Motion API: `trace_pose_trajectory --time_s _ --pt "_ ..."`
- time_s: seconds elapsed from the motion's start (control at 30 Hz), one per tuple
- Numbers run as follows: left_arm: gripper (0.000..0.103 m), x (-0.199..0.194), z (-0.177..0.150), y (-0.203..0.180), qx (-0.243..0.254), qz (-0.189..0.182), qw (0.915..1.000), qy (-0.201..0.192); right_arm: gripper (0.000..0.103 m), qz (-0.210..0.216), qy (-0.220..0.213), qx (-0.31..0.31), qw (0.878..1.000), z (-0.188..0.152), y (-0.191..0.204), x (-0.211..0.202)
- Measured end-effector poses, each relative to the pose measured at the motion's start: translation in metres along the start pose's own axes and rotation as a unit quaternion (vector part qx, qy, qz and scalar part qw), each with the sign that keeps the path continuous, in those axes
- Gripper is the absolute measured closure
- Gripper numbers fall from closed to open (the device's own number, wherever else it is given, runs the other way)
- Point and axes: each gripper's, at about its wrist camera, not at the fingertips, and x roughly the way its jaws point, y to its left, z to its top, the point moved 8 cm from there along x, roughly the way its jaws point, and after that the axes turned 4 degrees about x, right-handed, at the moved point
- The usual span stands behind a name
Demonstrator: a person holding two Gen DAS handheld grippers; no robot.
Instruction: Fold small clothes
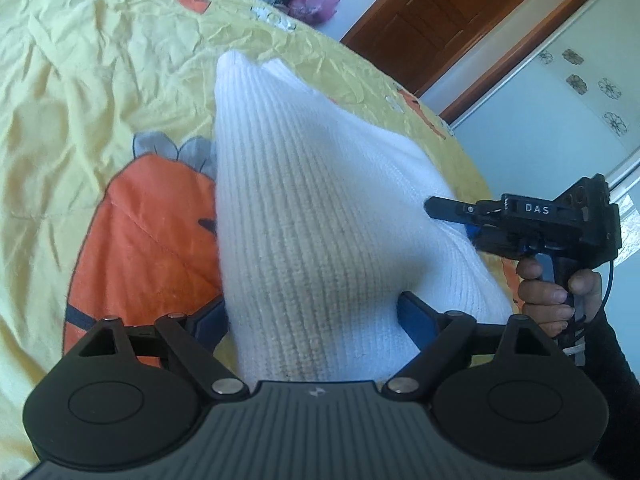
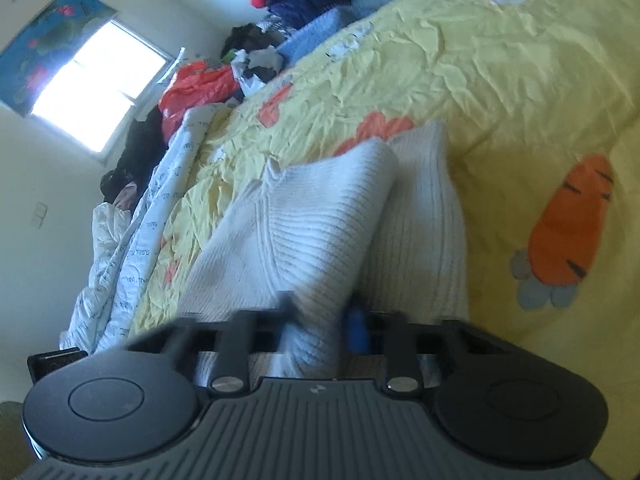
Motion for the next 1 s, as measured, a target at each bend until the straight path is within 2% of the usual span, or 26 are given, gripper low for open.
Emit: trace_pose_trajectory --time_s 0.03,0.1,0.17,0.23,0.27,0.3,0.37,0.4,0.47,0.53,0.57,0.63,0.67,0.73,0.77,0.8,0.87,0.9,0.93,1.0 --pt "0.033 -0.002 0.002 0.000 0.000 0.007 1.0000 -0.002 0.086 0.001 -0.005 -0.016 1.000 0.001 0.005 -0.002" --pt "0.044 -0.012 0.005 -0.005 0.017 0.012 0.9998 -0.002 0.087 0.014 -0.028 -0.057 0.998 0.004 0.025 -0.023" --pt "0.048 -0.017 0.005 -0.011 0.043 0.017 0.9989 0.004 0.089 0.019 -0.052 -0.076 0.996 0.009 0.028 -0.045" --pt "0.049 -0.010 0.002 -0.012 0.063 0.021 0.9975 0.022 0.089 -0.013 -0.031 -0.045 0.998 0.006 -0.005 -0.036" --pt "0.049 -0.002 -0.001 -0.009 0.067 0.024 0.9969 0.034 0.090 -0.045 -0.010 -0.033 0.998 -0.001 -0.026 -0.023" --pt "0.048 0.006 -0.004 -0.007 0.064 0.023 0.9967 0.044 0.089 -0.038 -0.016 -0.023 0.999 -0.008 -0.036 -0.019" --pt "0.045 0.008 -0.006 -0.003 0.051 0.015 0.9975 0.046 0.076 -0.016 -0.040 0.012 0.999 -0.008 -0.040 -0.027" --pt "0.044 0.003 -0.006 -0.004 0.048 0.011 0.9978 0.044 0.065 -0.012 -0.049 0.024 0.998 -0.008 -0.040 -0.033" --pt "0.044 -0.015 -0.005 -0.009 0.060 0.016 0.9975 0.032 0.062 -0.026 -0.062 0.024 0.997 -0.009 -0.036 -0.046" --pt "0.044 -0.040 0.000 -0.018 0.090 0.033 0.9954 0.001 0.060 -0.050 -0.101 -0.013 0.994 -0.008 -0.019 -0.070" --pt "0.044 -0.052 0.004 -0.025 0.108 0.040 0.9931 -0.022 0.060 -0.047 -0.113 -0.036 0.992 -0.008 -0.008 -0.078" --pt "0.043 -0.072 0.016 -0.046 0.153 0.051 0.9837 -0.080 0.061 -0.020 -0.120 -0.079 0.989 -0.009 0.025 -0.083" --pt "0.042 -0.074 0.022 -0.058 0.178 0.062 0.9765 -0.105 0.060 -0.008 -0.119 -0.093 0.989 -0.011 0.041 -0.080" --pt "0.033 -0.058 0.028 -0.078 0.237 0.102 0.9562 -0.138 0.052 -0.001 -0.107 -0.112 0.988 -0.011 0.059 -0.059" --pt "0.033 -0.041 0.028 -0.084 0.261 0.124 0.9469 -0.141 0.049 -0.009 -0.102 -0.117 0.988 -0.008 0.062 -0.046" --pt "0.033 -0.022 0.027 -0.086 0.279 0.143 0.9400 -0.134 0.048 -0.035 -0.099 -0.118 0.987 -0.007 0.060 -0.031" --pt "0.033 0.017 0.014 -0.082 0.305 0.164 0.9334 -0.093 0.052 -0.112 -0.076 -0.139 0.981 -0.012 0.042 0.003" --pt "0.032 0.026 0.008 -0.079 0.321 0.177 0.9239 -0.109 0.055 -0.136 -0.077 -0.161 0.974 -0.017 0.032 0.013" --pt "0.032 0.028 0.003 -0.077 0.330 0.178 0.9183 -0.128 0.055 -0.136 -0.090 -0.179 0.970 -0.020 0.030 0.015" --pt "0.031 0.027 0.003 -0.070 0.310 0.165 0.9268 -0.132 0.055 -0.132 -0.091 -0.172 0.972 -0.022 0.025 0.012"
